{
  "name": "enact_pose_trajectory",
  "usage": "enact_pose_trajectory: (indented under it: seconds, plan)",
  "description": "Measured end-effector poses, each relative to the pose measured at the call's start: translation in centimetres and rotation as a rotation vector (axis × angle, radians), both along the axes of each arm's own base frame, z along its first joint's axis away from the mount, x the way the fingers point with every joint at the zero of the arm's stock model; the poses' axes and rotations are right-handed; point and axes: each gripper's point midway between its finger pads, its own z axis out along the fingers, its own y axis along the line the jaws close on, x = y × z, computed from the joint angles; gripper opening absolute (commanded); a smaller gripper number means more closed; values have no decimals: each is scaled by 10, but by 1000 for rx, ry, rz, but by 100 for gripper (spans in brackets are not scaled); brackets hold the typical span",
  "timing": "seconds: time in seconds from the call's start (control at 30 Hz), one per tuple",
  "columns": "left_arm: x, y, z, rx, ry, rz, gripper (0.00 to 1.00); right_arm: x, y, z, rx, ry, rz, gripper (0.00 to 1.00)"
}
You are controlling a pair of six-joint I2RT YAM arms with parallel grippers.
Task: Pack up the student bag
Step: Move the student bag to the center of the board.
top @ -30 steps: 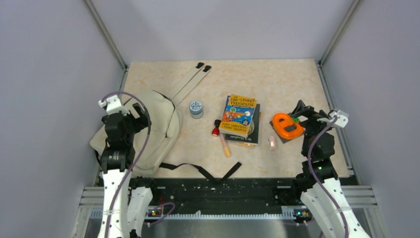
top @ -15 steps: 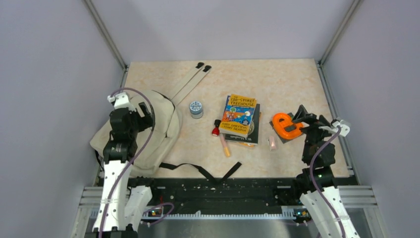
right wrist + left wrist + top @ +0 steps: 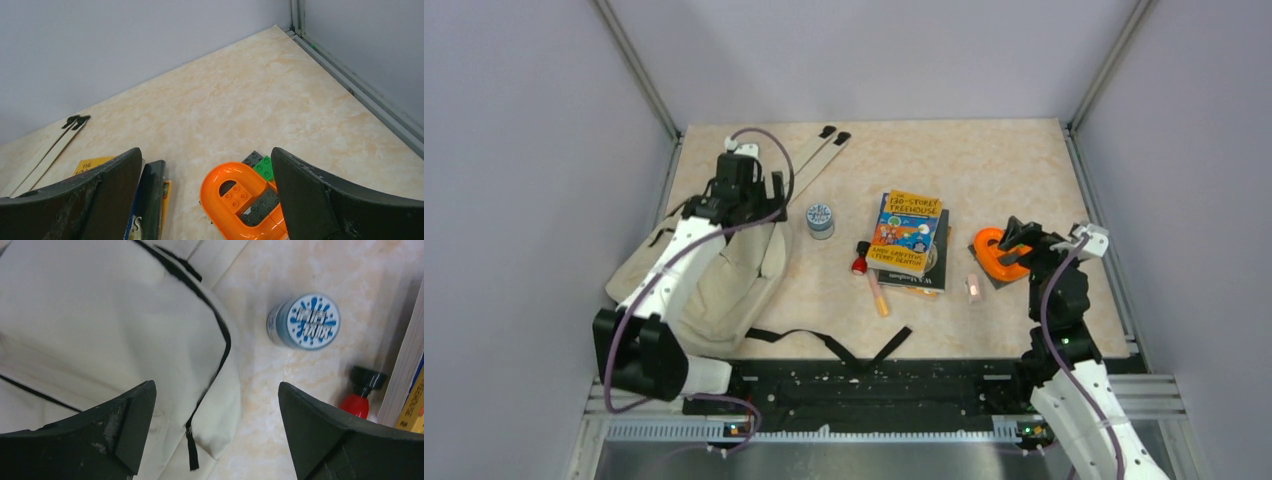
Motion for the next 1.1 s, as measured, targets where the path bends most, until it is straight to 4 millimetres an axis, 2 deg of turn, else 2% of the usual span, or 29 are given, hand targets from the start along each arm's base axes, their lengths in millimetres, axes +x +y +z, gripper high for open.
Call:
enact_pose_trajectory:
  seconds: [0.17,0.27,0.33,0.43,0.5,0.67,0.73,0.8,0.93,1.1]
  plan:
    - [51,-12,2,4,37,3,97,1,4,6,0,-4,24,99]
    - [76,-10,-17,53,87,37,98,1,6,7,0,-6,32,99]
    - [76,-2,-40,106,139,64,98,1,6,7,0,-6,34,99]
    - [56,11,-67,171,231,87,98,2,7,8,0,-8,39,99]
    - [49,16,-73,193,256,95,98,2,8,7,0,-7,43,99]
    - [50,19,-80,213,274,106,95,6,12,1,-3,16,63,99]
    - [50,19,-88,219,295,103,84,7,13,-1,-4,24,69,99]
    - [49,17,-93,221,310,100,65,7,14,-2,-5,28,74,99]
    - [48,13,-92,217,306,93,36,6,16,0,-10,38,84,99]
    - [44,8,-82,198,284,75,4,3,17,24,-24,25,96,99]
